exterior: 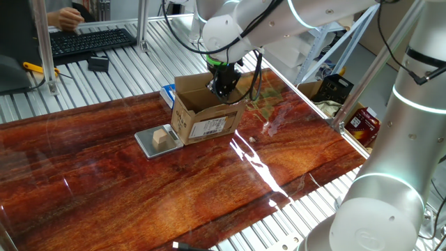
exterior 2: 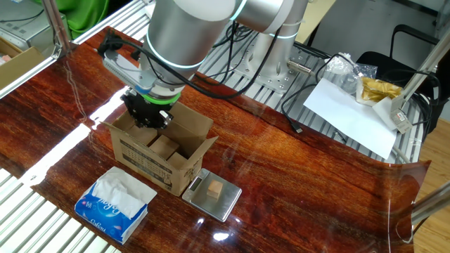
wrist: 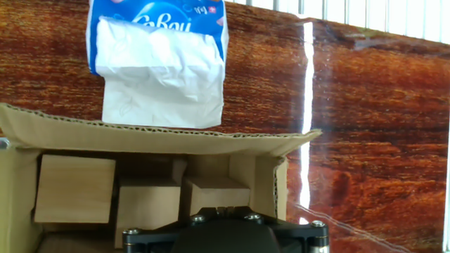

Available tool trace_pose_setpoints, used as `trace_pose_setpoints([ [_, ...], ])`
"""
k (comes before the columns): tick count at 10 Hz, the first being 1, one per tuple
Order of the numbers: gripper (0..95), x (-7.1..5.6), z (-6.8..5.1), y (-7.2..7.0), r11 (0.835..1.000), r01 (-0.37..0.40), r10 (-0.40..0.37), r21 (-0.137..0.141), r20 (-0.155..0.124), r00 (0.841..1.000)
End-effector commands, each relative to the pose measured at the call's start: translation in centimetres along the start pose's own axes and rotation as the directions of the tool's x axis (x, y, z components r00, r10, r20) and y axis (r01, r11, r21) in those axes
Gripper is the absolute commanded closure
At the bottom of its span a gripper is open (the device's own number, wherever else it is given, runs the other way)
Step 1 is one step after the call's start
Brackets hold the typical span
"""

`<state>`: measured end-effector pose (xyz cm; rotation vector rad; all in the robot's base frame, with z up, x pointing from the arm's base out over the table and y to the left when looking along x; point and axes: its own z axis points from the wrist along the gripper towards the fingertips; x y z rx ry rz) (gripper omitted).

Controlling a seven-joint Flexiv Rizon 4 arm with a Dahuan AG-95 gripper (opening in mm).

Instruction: Open a box

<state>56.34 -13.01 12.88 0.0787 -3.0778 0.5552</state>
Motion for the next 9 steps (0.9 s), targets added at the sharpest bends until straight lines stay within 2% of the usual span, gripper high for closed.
trace_pose_setpoints([
  [1,95.0,-0.1,0.0,-0.3,1.0,0.004,-0.004,0.0,0.002,1.0],
  [9,95.0,-0.8,-0.7,-2.4,0.999,0.041,-0.041,-0.004,-0.014,0.999],
])
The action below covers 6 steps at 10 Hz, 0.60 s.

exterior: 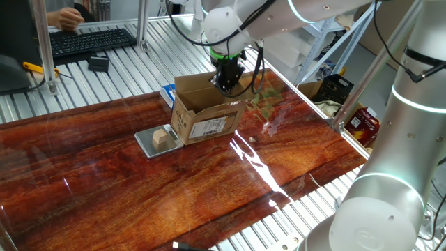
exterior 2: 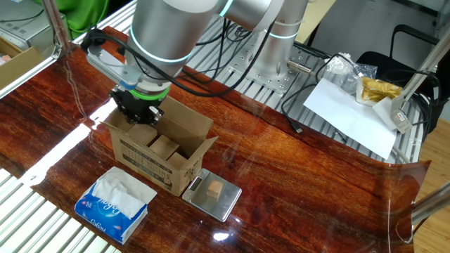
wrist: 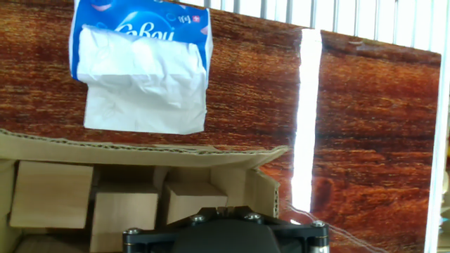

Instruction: Open a box

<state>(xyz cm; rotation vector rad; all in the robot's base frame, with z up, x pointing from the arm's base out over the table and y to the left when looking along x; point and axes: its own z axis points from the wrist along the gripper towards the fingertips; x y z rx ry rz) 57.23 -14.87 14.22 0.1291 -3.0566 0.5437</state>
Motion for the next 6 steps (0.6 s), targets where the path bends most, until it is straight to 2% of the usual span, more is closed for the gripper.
trace_pose_setpoints([
  [1,95.0,0.0,-0.1,-0.3,1.0,0.01,-0.01,0.002,0.001,1.0],
  [3,95.0,0.1,0.1,-0.8,0.999,0.04,-0.04,0.007,0.003,0.999],
  [6,95.0,0.3,0.1,-1.5,0.999,0.048,-0.048,-0.004,0.005,0.999],
])
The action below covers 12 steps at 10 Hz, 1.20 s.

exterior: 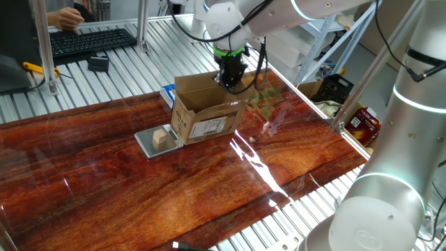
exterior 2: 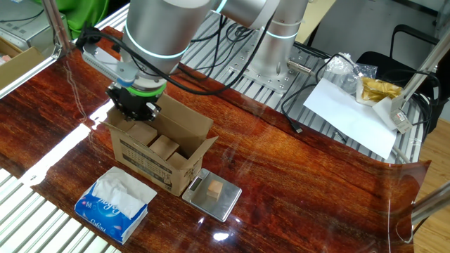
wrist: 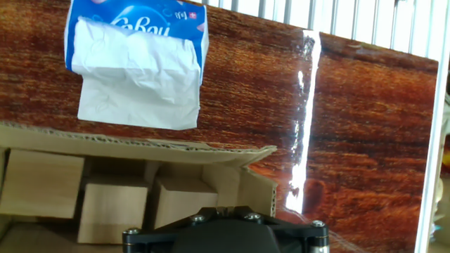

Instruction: Open a box

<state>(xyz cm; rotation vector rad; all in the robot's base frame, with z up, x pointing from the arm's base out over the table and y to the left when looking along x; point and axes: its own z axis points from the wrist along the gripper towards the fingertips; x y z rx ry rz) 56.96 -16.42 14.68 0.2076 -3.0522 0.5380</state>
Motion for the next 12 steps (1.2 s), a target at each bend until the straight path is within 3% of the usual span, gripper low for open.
trace_pose_setpoints([
  [1,95.0,-0.2,-0.1,-0.1,1.0,-0.001,0.001,-0.004,-0.004,1.0],
  [8,95.0,-1.0,-0.3,-1.7,0.999,0.049,-0.05,-0.006,-0.007,0.999],
  [12,95.0,-1.3,0.0,-1.7,0.997,0.073,-0.074,0.01,0.029,0.997],
])
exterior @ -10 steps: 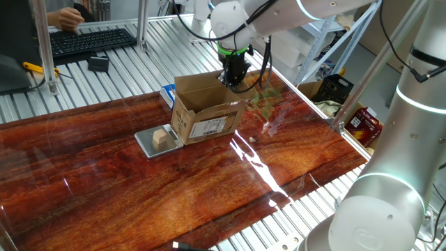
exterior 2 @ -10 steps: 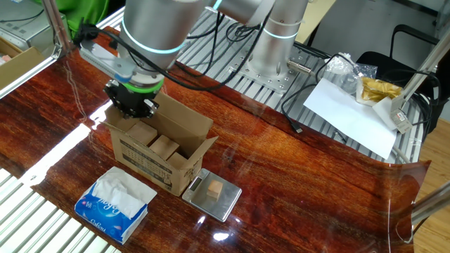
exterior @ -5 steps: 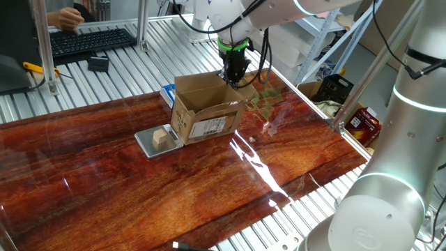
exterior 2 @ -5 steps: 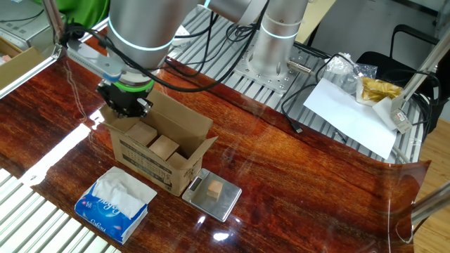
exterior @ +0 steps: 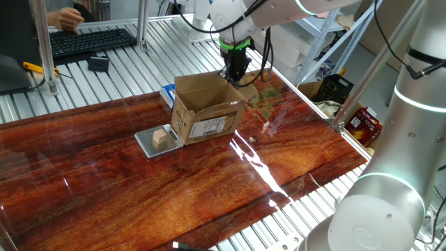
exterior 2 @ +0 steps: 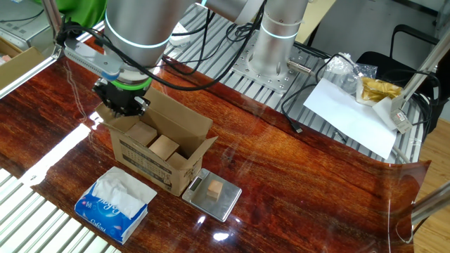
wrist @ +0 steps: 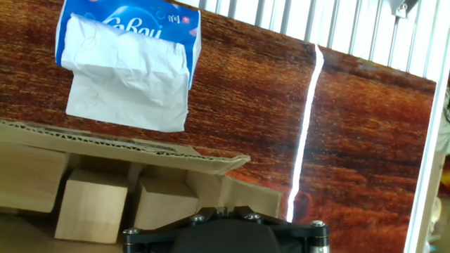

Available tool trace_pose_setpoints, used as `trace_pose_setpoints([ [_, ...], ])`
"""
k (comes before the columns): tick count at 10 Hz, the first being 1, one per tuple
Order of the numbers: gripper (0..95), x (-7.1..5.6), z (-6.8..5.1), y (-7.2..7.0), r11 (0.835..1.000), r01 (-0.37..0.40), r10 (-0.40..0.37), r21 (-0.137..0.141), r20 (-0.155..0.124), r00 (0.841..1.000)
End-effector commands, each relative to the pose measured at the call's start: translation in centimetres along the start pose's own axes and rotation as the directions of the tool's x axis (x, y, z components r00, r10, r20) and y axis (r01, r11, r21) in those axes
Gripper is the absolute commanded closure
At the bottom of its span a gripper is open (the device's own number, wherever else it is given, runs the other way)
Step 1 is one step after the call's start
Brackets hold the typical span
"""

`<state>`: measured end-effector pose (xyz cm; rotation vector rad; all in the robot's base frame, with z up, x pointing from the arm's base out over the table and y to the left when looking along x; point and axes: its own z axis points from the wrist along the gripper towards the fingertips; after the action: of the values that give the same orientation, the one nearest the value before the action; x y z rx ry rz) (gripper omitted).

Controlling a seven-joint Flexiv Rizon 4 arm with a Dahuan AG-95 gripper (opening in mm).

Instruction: Open a box

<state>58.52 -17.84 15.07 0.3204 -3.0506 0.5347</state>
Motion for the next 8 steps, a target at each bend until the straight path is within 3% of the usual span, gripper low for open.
trace_pose_setpoints([
  [1,95.0,-0.01,-0.03,-0.2,1.0,0.006,-0.007,0.012,0.011,1.0],
  [8,95.0,-0.52,0.7,-0.4,1.0,0.03,-0.03,0.006,0.026,0.999],
])
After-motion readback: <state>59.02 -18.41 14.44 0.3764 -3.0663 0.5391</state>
